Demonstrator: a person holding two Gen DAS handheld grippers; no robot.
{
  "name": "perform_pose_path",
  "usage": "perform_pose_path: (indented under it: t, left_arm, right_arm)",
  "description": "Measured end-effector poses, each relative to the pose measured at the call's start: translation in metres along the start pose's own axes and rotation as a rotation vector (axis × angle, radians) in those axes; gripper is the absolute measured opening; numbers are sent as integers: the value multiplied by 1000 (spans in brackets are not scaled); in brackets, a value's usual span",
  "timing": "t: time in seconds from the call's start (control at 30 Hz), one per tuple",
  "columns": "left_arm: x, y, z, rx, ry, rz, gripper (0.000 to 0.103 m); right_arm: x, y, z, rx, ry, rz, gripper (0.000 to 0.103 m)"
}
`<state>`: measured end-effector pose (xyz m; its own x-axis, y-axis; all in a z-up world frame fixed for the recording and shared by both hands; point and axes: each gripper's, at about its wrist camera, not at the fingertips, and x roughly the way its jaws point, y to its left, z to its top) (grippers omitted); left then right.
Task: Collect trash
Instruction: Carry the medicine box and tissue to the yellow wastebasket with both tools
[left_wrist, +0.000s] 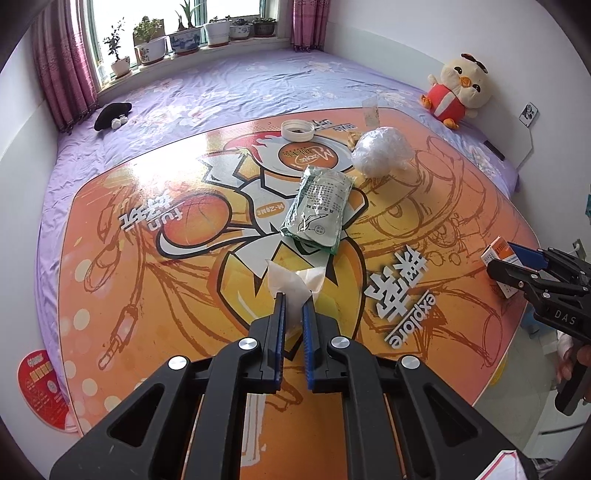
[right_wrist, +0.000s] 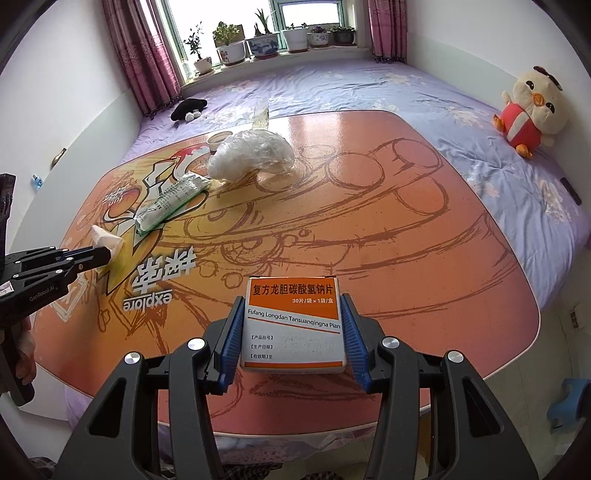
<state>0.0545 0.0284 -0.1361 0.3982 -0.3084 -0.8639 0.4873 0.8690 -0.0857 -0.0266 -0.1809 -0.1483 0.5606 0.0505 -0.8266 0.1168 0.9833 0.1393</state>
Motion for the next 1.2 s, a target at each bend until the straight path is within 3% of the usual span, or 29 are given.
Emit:
perform_pose_path:
  t: [0.6, 0.97, 1.2]
  left_arm:
    - [-21, -72, 12, 236, -30, -169, 9]
    - [-21, -167, 19, 478, -17, -307, 9]
    - [-18, -248, 9, 654, 7, -400, 9]
  right_arm:
    - [-69, -16, -22, 100, -130, -23, 51]
    - [-124, -66, -63, 245, -195, -144, 51]
    - [-168, -108, -116, 362, -213, -242, 51]
